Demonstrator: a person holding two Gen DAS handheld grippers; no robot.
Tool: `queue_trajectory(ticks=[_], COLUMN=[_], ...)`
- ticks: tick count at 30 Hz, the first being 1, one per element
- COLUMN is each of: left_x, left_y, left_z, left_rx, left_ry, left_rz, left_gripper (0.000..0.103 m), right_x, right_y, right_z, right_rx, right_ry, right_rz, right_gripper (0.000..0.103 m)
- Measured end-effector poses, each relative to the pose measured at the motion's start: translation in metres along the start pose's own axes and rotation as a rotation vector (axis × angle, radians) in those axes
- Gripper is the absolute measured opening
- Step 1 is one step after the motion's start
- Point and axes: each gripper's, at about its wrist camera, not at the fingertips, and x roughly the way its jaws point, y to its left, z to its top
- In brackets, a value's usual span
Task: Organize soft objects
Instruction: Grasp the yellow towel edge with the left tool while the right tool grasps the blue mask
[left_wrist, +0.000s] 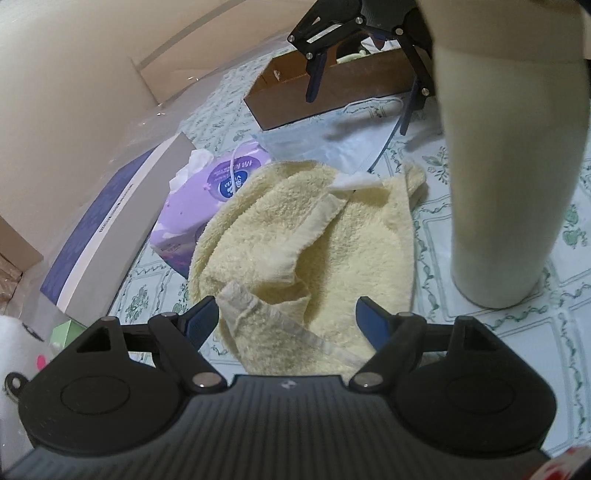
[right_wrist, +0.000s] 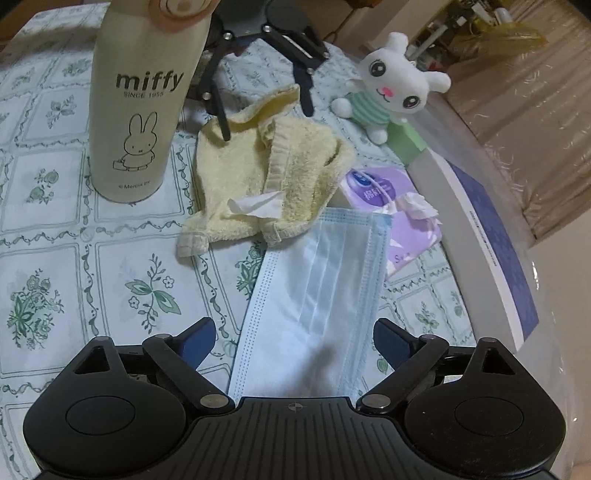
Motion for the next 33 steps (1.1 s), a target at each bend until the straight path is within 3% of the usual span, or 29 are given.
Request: queue_trajectory(ticks=[6,15,18,20,23,28,33], left_x=[0.018,0.033,0.033,0.032,0.031,0.019,-0.006], left_y=[0.007,0.014,0.016,0.019,0.023,0.025,0.031], left_z=[0.006,0.008,0.009,0.009,0.008,0.004,-0.013], left_rx=[-0.002,-0.099,-0.136,-0.158,-0.183,-0.218,-0.297], left_ry=[-0.003,0.019,0.032,0.038,0.062,0.08,0.102], left_rz=[-0.02,-0.077,-0.081,-0.069,-0.04,-0.017,0.041], left_gripper=[0.079,0.078,0.066,0.045,0.033,0.022,0.021], right_x=[0.014,0.032,0.037,0.039,0.041,0.043,0.041], right_y=[-0.005,-0.014,-0.018,-0.02,-0.022,-0.023,-0.024], right_z=[0.002,0.008,0.008,0.009,0.012,0.014,0.015], right_rx=[0.0,0.05,0.083,0.109,0.135,0.174,0.215], right_ry=[0.012,0.038,0.056,0.06,0.068,0.081,0.096], right_rz=[-0.001,-0.003,-0.013,-0.012,-0.018,-0.031,-0.006], right_gripper=[0.092,0.092,0.092,0.092,0.092,0.091,0.069])
